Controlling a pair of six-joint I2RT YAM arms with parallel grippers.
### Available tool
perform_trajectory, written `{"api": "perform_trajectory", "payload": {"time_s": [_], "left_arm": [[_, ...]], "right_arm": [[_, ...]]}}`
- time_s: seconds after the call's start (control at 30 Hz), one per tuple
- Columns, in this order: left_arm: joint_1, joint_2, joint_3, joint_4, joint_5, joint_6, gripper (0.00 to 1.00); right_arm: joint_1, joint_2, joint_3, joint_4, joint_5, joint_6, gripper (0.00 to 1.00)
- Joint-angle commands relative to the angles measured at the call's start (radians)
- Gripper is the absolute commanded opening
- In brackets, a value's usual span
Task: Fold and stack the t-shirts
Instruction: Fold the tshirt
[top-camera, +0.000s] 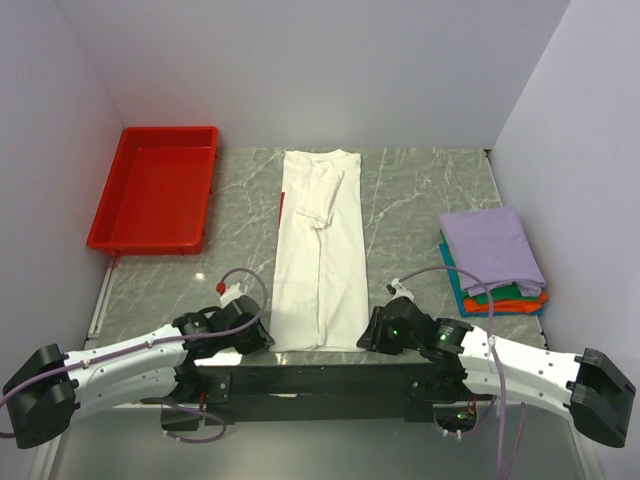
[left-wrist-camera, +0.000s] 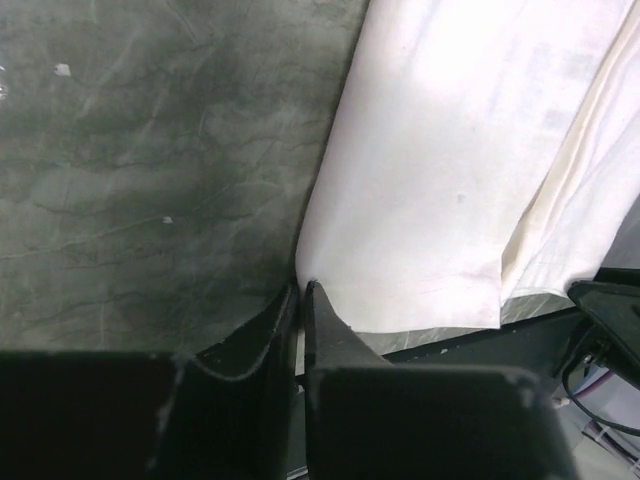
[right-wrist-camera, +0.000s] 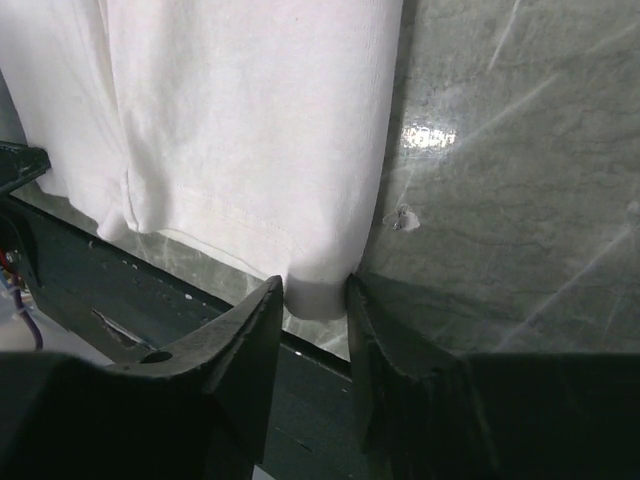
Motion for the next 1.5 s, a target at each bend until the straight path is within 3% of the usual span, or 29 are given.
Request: {"api": "perform_trajectory", "payload": {"time_s": [0.0,0.1,0.47,0.7,0.97,1.1,1.27,1.47], "left_arm": [[-0.005,-0.006,-0.04,-0.024,0.031,0.002,0.09],[-0.011,-0.019,-0.041,-0.027,0.037,-0.002,0.01],[-0.152,-0.148,-0.008,-0.111,-0.01,-0.09,0.01],[-0.227,-0.089,0.08,-0.134,-0.073,-0.09,0.01],[-0.221,0.057,0.316,-0.251,-0.258,0.013,0.0],[-0.132,0.1,0.382,-0.251,-0.335,0.059,0.0],[0.09,0.172,0.408,-0.084,-0.265,0.191,0.0],[0.207,0.397,0.535,0.03,-0.214,0.294,0.0]], "right_arm": [[-0.006,0.04,-0.001,-0.029,-0.026,-0.039,0.39],[-0.005,0.046,0.011,-0.038,-0.034,-0.051,0.31],[-0.006,-0.141,0.031,-0.214,-0.063,-0.077,0.0],[-0.006,-0.235,0.089,-0.314,-0.069,-0.093,0.0],[-0.03,-0.059,0.311,-0.368,0.034,-0.211,0.0],[-0.131,0.066,0.431,-0.333,0.008,-0.297,0.0],[-0.27,0.227,0.523,-0.249,-0.055,-0.387,0.0],[-0.397,0.444,0.654,-0.135,-0.084,-0.412,0.0]]}}
